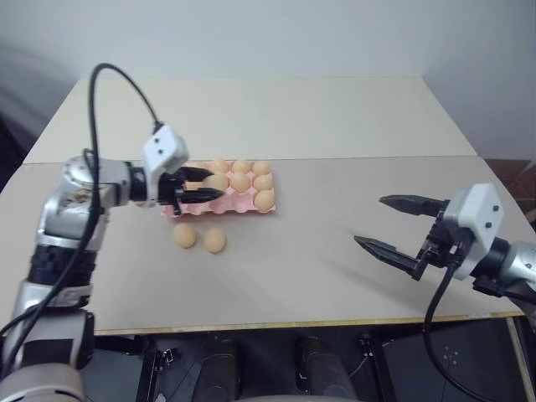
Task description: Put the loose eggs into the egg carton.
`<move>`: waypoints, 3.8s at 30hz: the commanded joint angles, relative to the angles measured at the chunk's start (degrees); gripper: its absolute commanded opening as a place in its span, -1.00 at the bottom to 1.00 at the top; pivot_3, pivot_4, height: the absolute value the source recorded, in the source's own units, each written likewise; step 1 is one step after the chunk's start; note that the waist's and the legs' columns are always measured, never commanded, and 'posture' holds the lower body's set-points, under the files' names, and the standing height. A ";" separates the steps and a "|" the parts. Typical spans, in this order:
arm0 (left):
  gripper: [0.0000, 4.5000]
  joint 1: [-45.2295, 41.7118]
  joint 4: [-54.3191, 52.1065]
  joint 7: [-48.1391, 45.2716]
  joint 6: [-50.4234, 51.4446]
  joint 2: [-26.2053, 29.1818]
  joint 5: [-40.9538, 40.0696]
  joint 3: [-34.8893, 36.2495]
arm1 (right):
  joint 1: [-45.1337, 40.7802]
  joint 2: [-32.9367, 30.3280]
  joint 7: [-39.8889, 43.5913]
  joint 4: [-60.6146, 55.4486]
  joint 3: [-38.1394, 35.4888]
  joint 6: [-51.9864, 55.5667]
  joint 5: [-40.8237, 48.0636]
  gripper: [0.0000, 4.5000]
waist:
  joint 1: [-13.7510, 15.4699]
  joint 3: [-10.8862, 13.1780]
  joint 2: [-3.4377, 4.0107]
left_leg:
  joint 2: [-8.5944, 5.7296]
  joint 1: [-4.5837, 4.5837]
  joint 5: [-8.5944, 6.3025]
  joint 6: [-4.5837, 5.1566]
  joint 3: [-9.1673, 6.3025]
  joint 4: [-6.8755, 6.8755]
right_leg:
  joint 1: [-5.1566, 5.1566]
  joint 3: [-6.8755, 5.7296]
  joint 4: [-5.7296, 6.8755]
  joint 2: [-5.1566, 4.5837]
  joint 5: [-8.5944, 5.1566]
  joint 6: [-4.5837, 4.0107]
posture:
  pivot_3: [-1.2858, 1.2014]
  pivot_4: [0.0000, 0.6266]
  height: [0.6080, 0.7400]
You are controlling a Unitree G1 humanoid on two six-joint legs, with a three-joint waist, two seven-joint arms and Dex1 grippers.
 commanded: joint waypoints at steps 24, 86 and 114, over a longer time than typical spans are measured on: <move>-0.18 -8.80 15.76 3.99 -10.64 -15.01 5.36 -6.79 | -2.62 1.65 -1.52 -1.38 0.14 -0.42 1.04 1.00 | 0.33 -0.05 -0.14 | -0.08 -0.07 0.00 0.01 0.02 0.07 | 0.04 -0.01 -0.02 -0.06 0.05 0.02 | 0.03 -0.52 1.00; 0.99 17.90 -9.60 3.48 -11.08 -1.64 -0.24 -2.87 | -3.53 -1.68 5.65 1.65 -2.15 -0.94 3.25 1.00 | 0.62 -0.11 -0.23 | -0.03 0.03 -0.02 0.01 0.11 0.01 | 0.05 -0.01 -0.05 -0.10 0.05 0.01 | 0.03 -0.52 1.00; -0.08 6.23 -1.30 3.46 -10.70 -7.91 -5.87 3.06 | -2.02 -0.65 1.94 0.48 -1.95 -1.99 3.43 1.00 | 0.97 -0.12 -0.25 | -0.04 0.04 -0.01 0.02 0.04 0.07 | 0.10 -0.04 -0.03 -0.10 0.06 0.03 | 0.03 -0.52 1.00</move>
